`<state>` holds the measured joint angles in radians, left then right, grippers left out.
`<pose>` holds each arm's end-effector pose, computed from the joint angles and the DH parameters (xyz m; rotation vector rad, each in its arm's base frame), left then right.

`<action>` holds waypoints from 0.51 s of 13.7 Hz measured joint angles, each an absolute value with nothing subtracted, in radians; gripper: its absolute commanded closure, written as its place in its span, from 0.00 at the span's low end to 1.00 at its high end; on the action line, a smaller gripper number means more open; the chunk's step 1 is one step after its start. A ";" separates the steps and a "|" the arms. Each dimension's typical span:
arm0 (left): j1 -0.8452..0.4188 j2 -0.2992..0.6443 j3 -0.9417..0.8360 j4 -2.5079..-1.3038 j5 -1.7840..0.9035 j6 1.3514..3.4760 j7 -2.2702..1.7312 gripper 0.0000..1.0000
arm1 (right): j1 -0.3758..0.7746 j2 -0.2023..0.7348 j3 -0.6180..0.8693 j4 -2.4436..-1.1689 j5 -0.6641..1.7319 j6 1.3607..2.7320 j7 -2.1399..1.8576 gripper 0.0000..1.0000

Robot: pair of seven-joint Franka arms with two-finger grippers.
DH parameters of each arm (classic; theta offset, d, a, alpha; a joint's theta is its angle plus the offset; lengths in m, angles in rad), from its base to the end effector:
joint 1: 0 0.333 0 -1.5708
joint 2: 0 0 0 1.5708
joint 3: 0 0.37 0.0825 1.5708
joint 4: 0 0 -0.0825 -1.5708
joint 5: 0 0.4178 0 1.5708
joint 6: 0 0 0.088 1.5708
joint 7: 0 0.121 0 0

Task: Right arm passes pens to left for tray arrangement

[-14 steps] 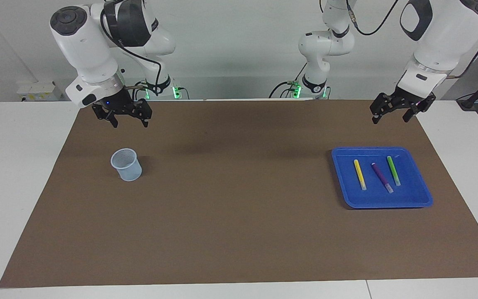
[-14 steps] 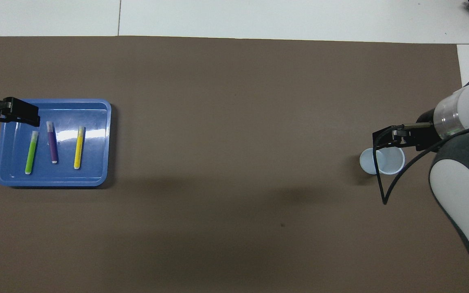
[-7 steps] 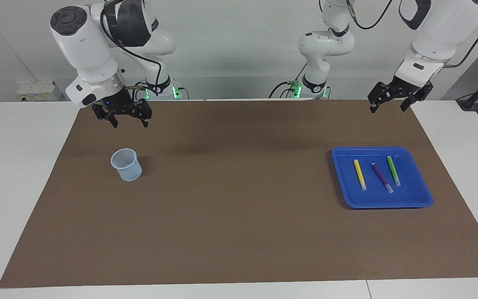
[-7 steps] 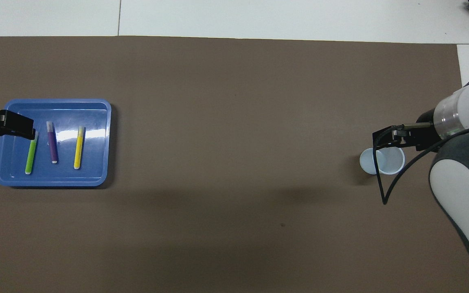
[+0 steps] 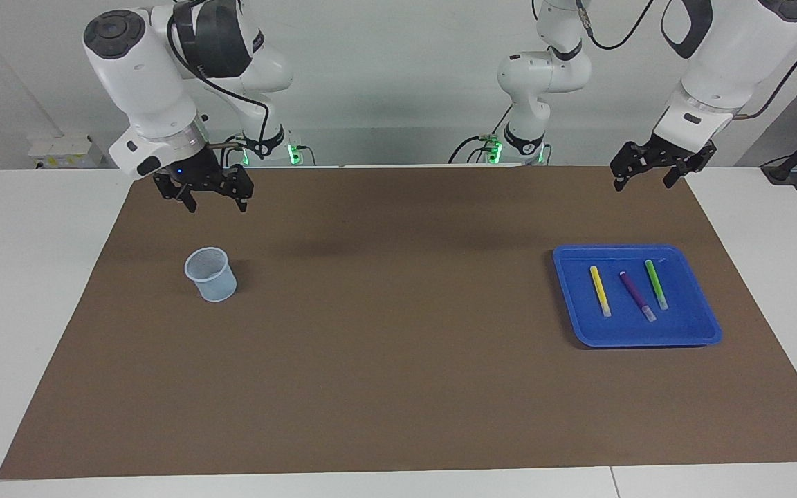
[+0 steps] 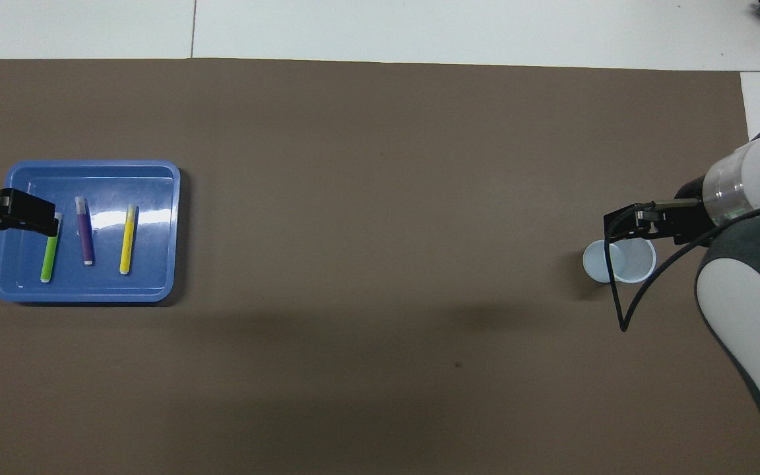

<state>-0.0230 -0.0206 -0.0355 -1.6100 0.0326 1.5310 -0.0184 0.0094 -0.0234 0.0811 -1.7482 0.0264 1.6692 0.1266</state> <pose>0.5742 -0.0298 0.6535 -3.1042 0.0617 0.0886 0.5778 0.0559 0.5965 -3.1215 0.0617 0.0905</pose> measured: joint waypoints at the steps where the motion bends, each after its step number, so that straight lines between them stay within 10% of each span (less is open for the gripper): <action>1: -0.023 -0.023 -0.036 -1.612 0.033 1.532 -0.018 0.00 | 0.009 -0.023 0.081 -1.748 0.026 1.669 0.127 0.00; 7: -0.023 -0.030 -0.036 -1.594 0.023 1.529 -0.018 0.00 | 0.009 -0.023 0.081 -1.748 0.026 1.669 0.127 0.00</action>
